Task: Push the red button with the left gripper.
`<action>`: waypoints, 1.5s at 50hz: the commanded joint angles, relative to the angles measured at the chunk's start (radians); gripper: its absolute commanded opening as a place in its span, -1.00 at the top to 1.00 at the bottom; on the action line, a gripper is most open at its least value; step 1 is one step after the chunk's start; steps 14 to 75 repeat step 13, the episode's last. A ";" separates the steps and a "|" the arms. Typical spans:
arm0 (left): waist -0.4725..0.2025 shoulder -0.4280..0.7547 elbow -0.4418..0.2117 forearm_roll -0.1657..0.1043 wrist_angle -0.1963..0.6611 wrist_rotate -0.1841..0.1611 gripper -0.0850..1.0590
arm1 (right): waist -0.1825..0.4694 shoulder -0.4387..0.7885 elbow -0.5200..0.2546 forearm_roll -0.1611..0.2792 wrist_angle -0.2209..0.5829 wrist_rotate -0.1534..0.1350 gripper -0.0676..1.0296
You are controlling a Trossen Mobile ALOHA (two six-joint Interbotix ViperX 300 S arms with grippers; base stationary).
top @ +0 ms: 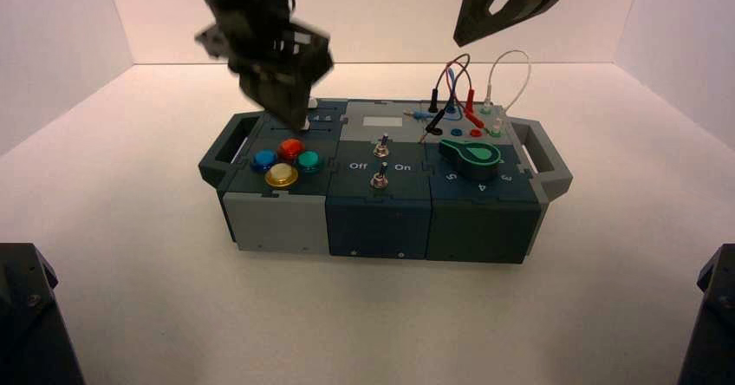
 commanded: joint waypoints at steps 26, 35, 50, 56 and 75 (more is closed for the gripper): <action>-0.003 -0.144 -0.020 0.005 0.100 -0.025 0.91 | 0.006 -0.015 -0.008 0.015 0.011 0.003 0.92; -0.003 -0.144 -0.020 0.005 0.100 -0.025 0.91 | 0.006 -0.015 -0.008 0.015 0.011 0.003 0.92; -0.003 -0.144 -0.020 0.005 0.100 -0.025 0.91 | 0.006 -0.015 -0.008 0.015 0.011 0.003 0.92; -0.003 -0.144 -0.020 0.005 0.100 -0.025 0.91 | 0.006 -0.015 -0.008 0.015 0.011 0.003 0.92; -0.003 -0.144 -0.020 0.005 0.100 -0.025 0.91 | 0.006 -0.015 -0.008 0.015 0.011 0.003 0.92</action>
